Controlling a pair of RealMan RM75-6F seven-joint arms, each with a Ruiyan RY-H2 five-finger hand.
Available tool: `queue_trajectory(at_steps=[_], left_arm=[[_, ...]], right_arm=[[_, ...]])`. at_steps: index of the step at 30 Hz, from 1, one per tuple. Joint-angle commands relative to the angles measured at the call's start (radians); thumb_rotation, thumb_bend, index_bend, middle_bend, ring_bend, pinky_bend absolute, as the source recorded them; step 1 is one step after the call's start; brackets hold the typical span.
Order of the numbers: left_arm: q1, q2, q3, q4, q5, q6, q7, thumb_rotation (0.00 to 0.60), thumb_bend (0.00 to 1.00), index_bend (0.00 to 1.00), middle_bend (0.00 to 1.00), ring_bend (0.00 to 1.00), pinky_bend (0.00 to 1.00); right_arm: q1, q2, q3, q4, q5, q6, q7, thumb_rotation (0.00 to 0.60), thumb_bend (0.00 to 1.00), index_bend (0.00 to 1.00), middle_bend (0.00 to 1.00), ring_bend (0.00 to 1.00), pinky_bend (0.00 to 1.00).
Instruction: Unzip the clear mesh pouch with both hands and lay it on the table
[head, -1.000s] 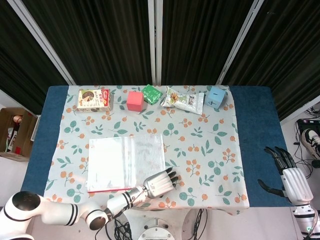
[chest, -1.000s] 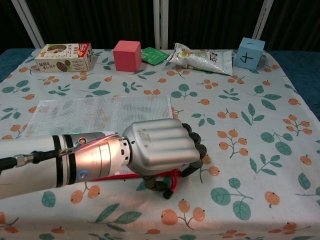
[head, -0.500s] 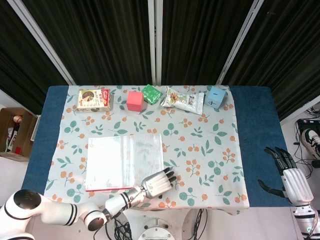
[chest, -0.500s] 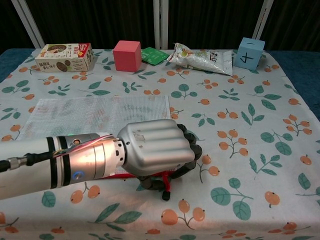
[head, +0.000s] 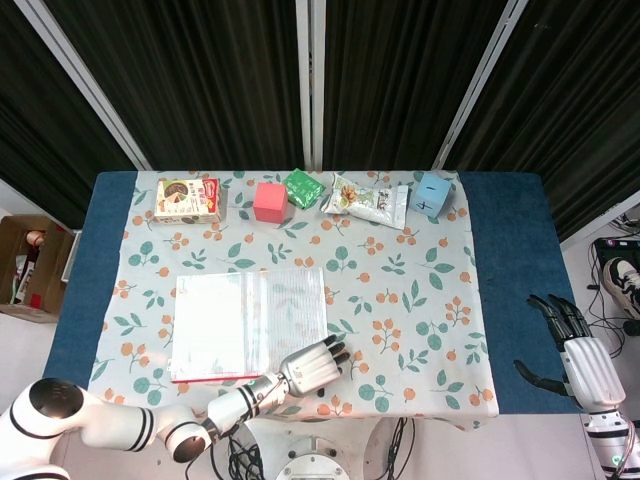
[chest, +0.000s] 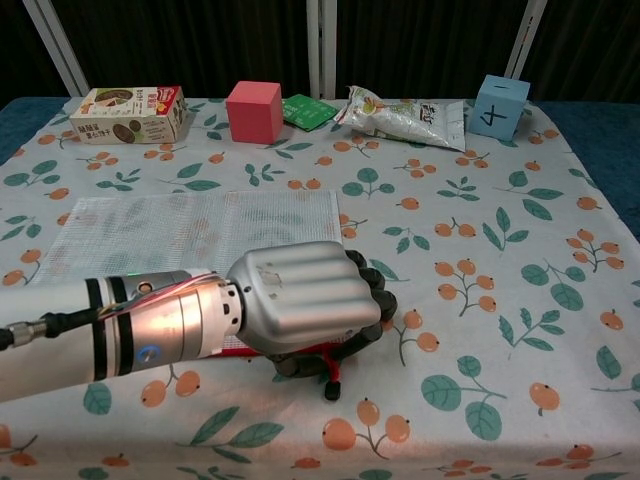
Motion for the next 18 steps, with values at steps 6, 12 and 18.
queue_trajectory(at_steps=[6,12,18], left_arm=[[-0.005,-0.010,0.009,0.015,0.001,0.004,-0.012,0.600,0.32,0.53,0.21,0.16,0.21],[-0.008,-0.012,0.013,0.020,-0.007,0.008,-0.010,0.600,0.32,0.55,0.21,0.16,0.21],[-0.011,-0.014,0.020,0.021,-0.008,0.009,-0.019,0.600,0.37,0.58,0.22,0.16,0.21]], right_arm=[[0.000,0.002,0.001,-0.004,0.001,-0.002,-0.005,0.600,0.14,0.00,0.15,0.00,0.01],[0.001,0.001,0.001,-0.002,0.003,-0.004,-0.004,0.600,0.14,0.00,0.15,0.00,0.01],[0.000,0.000,0.001,-0.001,0.003,-0.003,-0.003,0.600,0.14,0.00,0.15,0.00,0.01]])
